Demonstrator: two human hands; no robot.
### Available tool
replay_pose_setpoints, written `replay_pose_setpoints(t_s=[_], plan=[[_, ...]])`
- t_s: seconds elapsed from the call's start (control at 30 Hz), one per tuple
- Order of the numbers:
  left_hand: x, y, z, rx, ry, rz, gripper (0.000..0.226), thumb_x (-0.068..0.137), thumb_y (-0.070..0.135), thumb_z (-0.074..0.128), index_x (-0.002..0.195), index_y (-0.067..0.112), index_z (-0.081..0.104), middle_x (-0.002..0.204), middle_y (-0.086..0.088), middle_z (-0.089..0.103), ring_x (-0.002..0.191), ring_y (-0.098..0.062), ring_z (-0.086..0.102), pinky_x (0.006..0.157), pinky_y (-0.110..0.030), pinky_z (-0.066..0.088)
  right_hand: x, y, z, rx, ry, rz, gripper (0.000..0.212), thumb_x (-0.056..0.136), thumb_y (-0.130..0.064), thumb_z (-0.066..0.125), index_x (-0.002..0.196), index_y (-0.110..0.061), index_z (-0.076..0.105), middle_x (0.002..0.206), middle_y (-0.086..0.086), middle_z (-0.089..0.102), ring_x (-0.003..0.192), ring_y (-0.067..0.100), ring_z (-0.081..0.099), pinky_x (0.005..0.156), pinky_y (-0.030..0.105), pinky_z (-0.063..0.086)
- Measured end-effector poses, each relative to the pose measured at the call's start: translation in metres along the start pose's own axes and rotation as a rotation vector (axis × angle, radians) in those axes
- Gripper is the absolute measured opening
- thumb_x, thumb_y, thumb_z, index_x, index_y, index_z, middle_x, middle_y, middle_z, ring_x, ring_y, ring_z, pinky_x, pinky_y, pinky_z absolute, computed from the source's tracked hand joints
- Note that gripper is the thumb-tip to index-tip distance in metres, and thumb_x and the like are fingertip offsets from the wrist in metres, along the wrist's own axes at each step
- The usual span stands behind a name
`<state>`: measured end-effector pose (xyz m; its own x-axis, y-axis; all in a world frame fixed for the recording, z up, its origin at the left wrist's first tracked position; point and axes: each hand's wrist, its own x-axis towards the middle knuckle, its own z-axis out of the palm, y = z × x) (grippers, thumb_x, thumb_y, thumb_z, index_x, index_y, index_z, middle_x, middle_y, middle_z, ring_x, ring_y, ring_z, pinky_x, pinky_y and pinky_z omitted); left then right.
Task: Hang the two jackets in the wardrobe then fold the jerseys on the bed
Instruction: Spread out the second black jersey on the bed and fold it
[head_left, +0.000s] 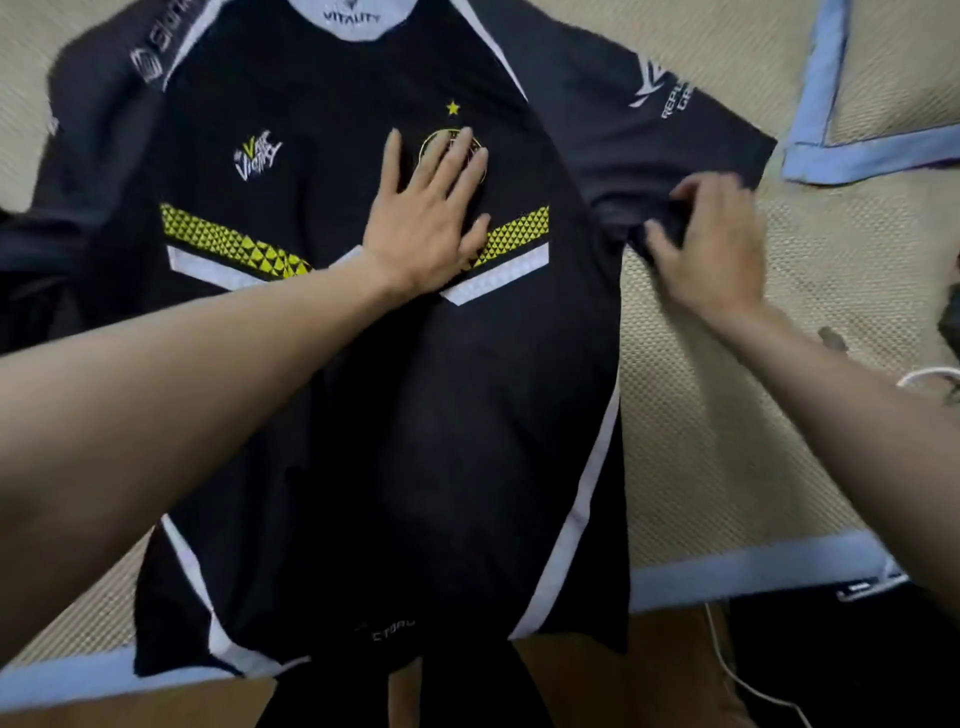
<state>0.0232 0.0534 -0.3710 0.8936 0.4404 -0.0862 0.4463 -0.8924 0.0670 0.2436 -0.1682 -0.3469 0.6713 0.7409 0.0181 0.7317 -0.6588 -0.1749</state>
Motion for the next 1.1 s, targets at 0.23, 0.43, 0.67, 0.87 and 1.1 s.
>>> replay_pose_setpoints(t_s=[0.23,0.43,0.67,0.87,1.1], plan=[[-0.02,-0.002,0.013,-0.019,0.068,-0.043,0.063,0.104,0.05,0.023,0.161,0.022,0.021,0.168,-0.002,0.021,0.155,-0.02,0.019,0.124,-0.058,0.006,-0.03,0.007,0.036,-0.067,0.026,-0.034,0.045,0.11,-0.023,0.032,0.153,-0.01,0.041,0.156,0.016,0.042,0.145,0.033,0.039,0.119,0.049,0.032],[-0.03,-0.006,0.012,-0.04,0.057,-0.06,0.063,0.105,0.05,0.023,0.162,0.024,0.016,0.169,0.0,0.018,0.156,-0.018,0.016,0.124,-0.057,0.008,-0.033,0.009,0.031,-0.07,-0.026,0.081,0.046,0.111,-0.024,0.029,0.155,-0.012,0.036,0.162,0.015,0.034,0.15,0.034,0.031,0.123,0.051,0.025],[-0.035,-0.014,0.008,-0.076,0.004,-0.132,0.065,0.105,0.054,0.024,0.162,0.025,0.014,0.17,0.0,0.012,0.157,-0.019,0.013,0.123,-0.059,0.004,-0.038,0.013,0.025,-0.078,-0.064,0.14,0.05,0.106,-0.005,0.034,0.156,-0.01,0.032,0.164,0.015,0.03,0.152,0.033,0.027,0.123,0.049,0.028],[-0.059,-0.076,-0.013,-0.068,0.056,-0.296,0.064,0.105,0.049,0.021,0.161,0.02,0.017,0.17,-0.004,0.014,0.156,-0.022,0.014,0.124,-0.057,0.005,-0.042,-0.001,0.025,-0.078,-0.071,0.168,0.055,0.102,0.001,0.032,0.156,-0.007,0.029,0.165,0.015,0.027,0.153,0.033,0.024,0.123,0.048,0.028],[-0.104,-0.19,-0.033,-0.094,0.019,-0.632,0.065,0.105,0.047,0.022,0.162,0.018,0.013,0.171,-0.005,0.007,0.157,-0.025,0.007,0.122,-0.062,0.002,-0.038,-0.002,0.021,-0.097,-0.066,0.174,0.054,0.1,-0.002,0.033,0.154,-0.006,0.032,0.163,0.018,0.031,0.149,0.037,0.032,0.12,0.052,0.032]])
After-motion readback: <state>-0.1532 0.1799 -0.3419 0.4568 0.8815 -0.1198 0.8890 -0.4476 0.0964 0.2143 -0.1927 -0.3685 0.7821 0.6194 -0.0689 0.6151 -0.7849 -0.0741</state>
